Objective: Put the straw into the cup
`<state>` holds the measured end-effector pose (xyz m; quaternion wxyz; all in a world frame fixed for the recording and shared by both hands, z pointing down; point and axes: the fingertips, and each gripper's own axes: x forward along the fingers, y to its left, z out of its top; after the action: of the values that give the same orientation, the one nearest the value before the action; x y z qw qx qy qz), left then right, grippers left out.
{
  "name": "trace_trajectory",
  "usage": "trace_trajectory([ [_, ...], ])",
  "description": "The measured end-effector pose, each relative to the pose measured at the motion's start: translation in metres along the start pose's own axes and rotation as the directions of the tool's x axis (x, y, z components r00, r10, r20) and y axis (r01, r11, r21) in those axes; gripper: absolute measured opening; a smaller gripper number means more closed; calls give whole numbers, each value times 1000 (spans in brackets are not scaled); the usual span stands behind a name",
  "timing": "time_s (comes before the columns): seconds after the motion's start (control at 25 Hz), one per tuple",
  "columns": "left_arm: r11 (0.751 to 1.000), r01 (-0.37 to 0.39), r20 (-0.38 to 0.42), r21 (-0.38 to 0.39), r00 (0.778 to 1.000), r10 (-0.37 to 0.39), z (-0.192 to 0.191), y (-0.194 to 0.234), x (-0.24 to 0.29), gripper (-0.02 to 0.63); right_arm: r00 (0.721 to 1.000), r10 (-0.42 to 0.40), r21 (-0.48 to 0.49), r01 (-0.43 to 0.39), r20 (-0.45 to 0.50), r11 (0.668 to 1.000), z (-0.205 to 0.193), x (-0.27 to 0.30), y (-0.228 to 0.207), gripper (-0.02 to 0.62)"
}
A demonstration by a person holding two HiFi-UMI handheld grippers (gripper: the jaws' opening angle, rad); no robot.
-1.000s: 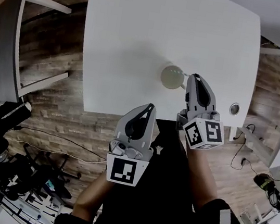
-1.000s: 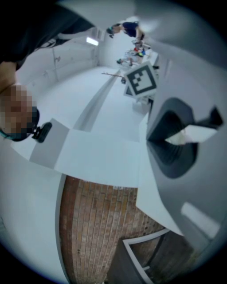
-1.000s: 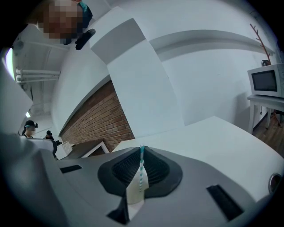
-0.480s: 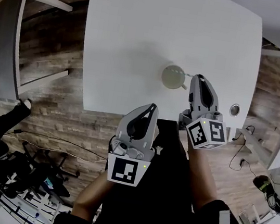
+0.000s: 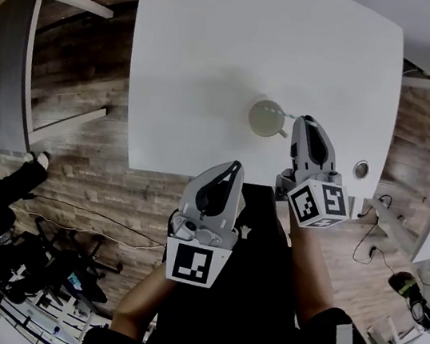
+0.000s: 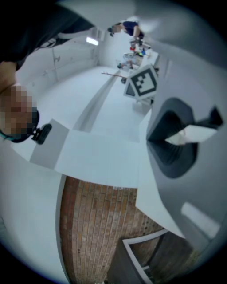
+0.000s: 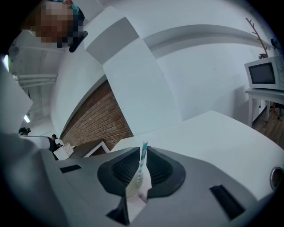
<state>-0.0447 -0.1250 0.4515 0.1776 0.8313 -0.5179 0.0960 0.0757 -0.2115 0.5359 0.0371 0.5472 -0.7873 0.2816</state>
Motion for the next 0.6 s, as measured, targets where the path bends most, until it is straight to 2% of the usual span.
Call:
trace_trajectory([
  [0.6, 1000, -5, -8, 2, 1000, 5, -3, -7, 1, 5, 1000, 20, 12, -21, 3, 1000, 1, -2, -8, 29],
])
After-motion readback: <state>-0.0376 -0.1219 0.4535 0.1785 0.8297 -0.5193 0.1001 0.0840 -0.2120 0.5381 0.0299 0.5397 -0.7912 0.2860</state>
